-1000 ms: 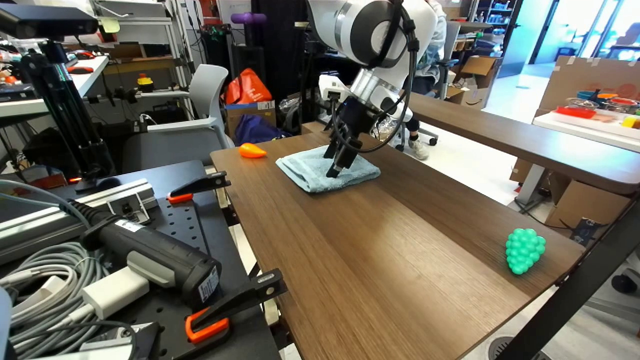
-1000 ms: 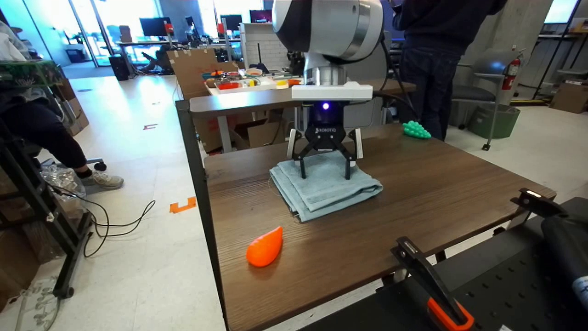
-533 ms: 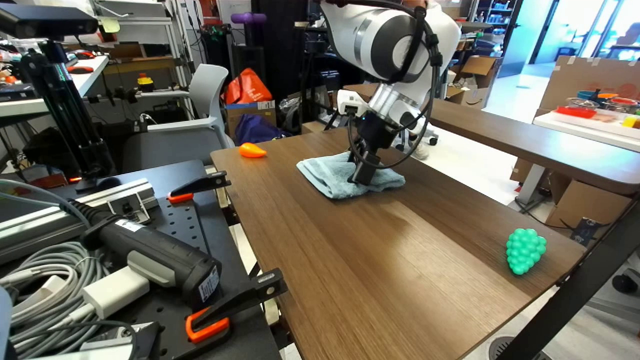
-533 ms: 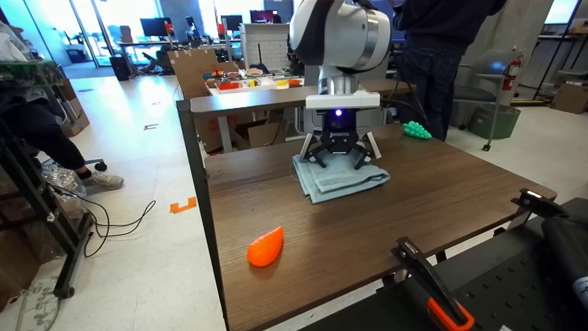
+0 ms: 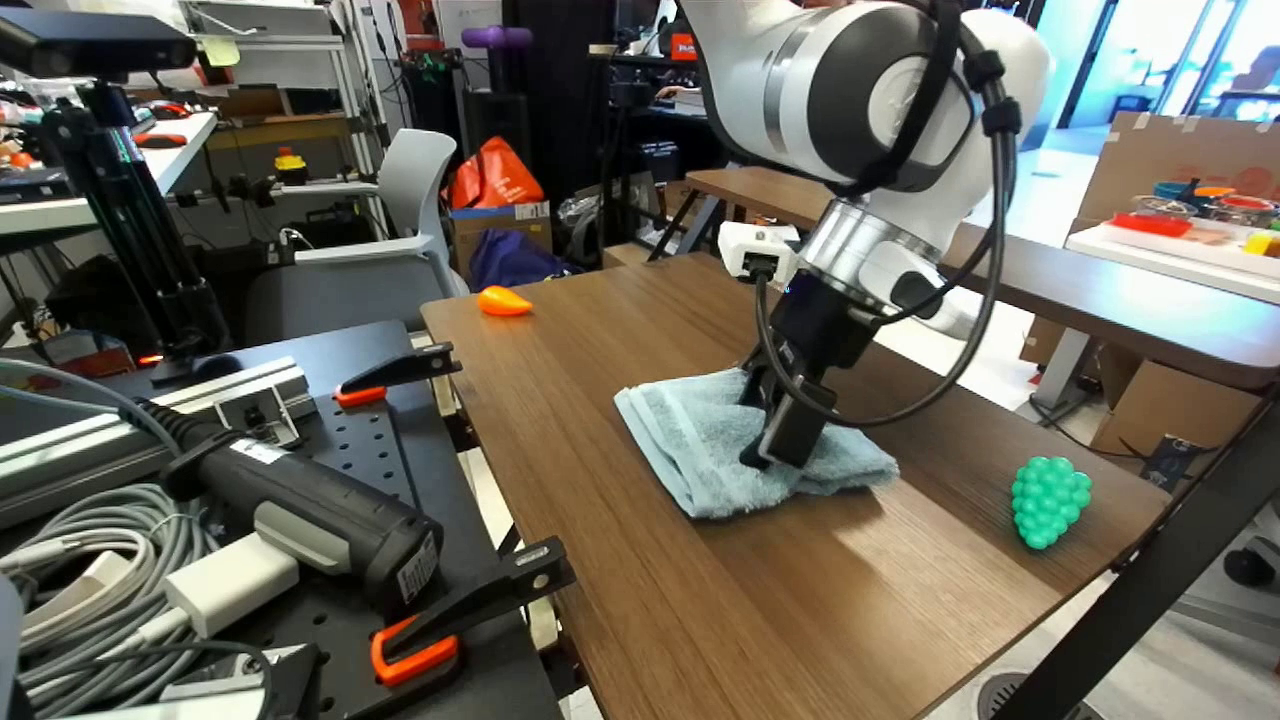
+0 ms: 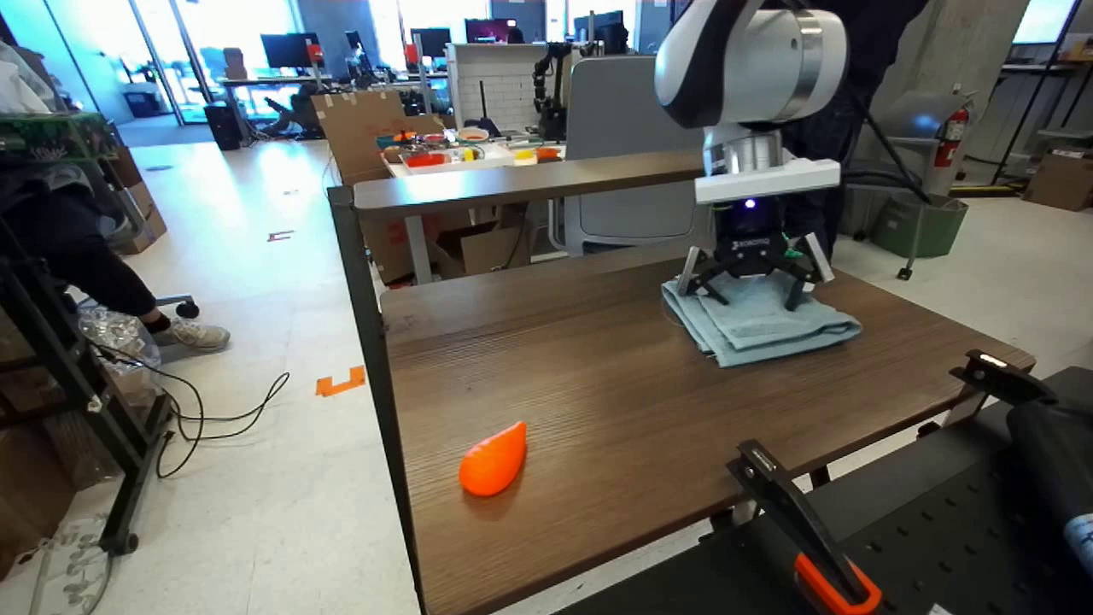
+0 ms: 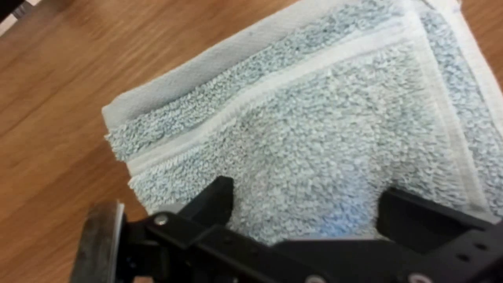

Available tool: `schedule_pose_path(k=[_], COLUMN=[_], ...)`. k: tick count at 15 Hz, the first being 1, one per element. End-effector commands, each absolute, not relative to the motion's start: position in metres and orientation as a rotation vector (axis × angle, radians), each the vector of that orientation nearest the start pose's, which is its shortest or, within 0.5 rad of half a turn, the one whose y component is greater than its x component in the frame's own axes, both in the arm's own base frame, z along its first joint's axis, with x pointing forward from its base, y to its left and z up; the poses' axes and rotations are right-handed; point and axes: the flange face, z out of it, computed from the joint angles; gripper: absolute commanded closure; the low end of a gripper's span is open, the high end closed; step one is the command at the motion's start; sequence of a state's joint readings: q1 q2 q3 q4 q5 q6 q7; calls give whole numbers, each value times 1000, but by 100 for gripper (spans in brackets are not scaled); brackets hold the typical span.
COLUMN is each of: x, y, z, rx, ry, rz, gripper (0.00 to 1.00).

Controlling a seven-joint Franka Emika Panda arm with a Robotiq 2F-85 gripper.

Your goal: Use the towel to wipe the table

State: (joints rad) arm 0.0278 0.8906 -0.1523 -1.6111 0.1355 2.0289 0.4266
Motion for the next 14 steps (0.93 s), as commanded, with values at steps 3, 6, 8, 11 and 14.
schedule_pose_path(k=[3,6,8,11,14], x=[557,538,527,508,488], y=[-106,-102,-95,-91,-91], z=[76,89,105,131,154], rx=[-3115,-3163,-3188,-3202,-3176], ry=[890,780,755,717,719], rz=[699,731,657,536,470], gripper=[0,0,0,0,0])
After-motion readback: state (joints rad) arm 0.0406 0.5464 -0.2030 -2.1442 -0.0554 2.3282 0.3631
